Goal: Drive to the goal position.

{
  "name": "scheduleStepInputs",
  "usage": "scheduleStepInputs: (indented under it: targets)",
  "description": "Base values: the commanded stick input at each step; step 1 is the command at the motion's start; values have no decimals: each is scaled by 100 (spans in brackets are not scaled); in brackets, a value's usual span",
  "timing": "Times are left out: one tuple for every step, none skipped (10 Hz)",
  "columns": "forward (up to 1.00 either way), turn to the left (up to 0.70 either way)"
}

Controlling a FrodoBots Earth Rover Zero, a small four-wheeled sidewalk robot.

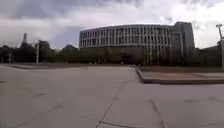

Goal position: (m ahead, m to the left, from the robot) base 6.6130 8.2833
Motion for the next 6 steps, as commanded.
scheduleStepInputs:
  targets:
    - [100,-6]
    - [100,0]
    - [100,0]
    - [100,0]
    - [100,0]
    - [100,0]
